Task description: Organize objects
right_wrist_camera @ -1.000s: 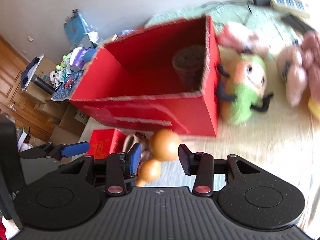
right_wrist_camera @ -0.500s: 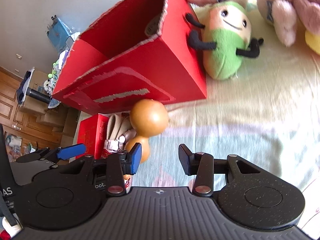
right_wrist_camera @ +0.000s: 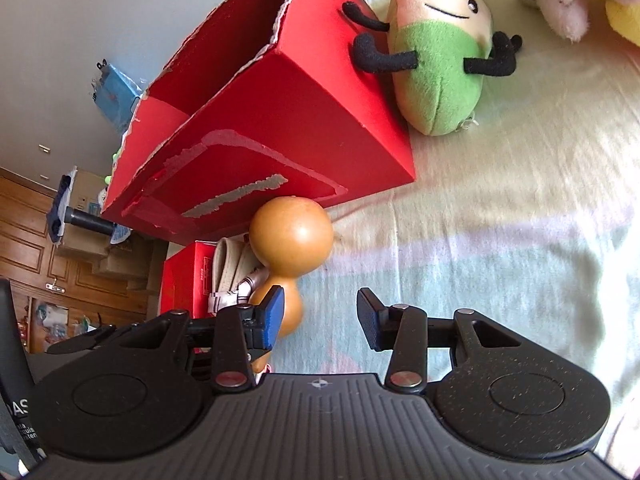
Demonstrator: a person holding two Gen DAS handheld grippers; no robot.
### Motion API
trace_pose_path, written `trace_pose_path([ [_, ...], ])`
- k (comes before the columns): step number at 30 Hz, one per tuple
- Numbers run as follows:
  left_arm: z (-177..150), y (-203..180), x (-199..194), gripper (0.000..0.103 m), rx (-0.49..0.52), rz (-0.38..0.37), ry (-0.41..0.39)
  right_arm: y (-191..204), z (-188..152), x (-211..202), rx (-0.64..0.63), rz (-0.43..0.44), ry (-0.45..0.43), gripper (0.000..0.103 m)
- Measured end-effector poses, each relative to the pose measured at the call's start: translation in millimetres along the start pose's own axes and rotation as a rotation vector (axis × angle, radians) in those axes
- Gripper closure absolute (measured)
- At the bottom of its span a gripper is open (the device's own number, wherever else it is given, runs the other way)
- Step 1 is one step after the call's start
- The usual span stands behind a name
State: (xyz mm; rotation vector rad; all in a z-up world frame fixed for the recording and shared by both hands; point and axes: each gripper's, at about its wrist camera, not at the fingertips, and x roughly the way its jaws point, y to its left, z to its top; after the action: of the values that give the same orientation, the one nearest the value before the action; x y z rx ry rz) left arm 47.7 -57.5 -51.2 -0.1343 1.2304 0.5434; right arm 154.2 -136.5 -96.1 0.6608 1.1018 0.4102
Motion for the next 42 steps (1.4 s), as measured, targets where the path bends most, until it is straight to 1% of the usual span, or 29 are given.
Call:
trace_pose_path([
  [11,2.2,2.1,2.4,0.009,0.019,-0.036,-0.020,4.0,8.4,7.5,-0.002,0.024,-0.001,0.058],
  [16,1.3,4.6,1.7,0.008,0.033,-0.056,-0.039,4.2,8.1,10.8,-0.002,0.023,0.005,0.058],
  [21,4.0,-3.6,4.2,0.006,0.058,-0.055,-0.041,4.8,10.2,13.4,0.007,0.013,0.003,0.058],
  [25,5.2,-3.1,6.7,0.005,0.072,-0.060,-0.046,6.4,10.7,16.8,0.008,0.006,0.006,0.058],
  [28,6.3,-1.7,5.0,0.005,0.076,-0.086,-0.048,8.2,11.4,18.9,0.006,-0.005,0.004,0.058],
  [33,8.2,1.7,1.9,0.005,0.087,-0.108,-0.064,7.7,12.3,18.7,0.007,-0.020,-0.001,0.058],
  [38,7.3,-2.0,-1.5,0.004,0.118,-0.150,-0.071,11.1,12.5,21.7,-0.007,-0.030,0.007,0.057],
  [41,6.1,0.7,-1.6,0.004,0.133,-0.175,-0.081,14.7,14.3,24.2,-0.014,-0.039,0.006,0.055],
  [42,5.8,1.3,-1.8,0.004,0.135,-0.183,-0.084,15.1,14.8,25.2,-0.014,-0.041,0.006,0.051],
])
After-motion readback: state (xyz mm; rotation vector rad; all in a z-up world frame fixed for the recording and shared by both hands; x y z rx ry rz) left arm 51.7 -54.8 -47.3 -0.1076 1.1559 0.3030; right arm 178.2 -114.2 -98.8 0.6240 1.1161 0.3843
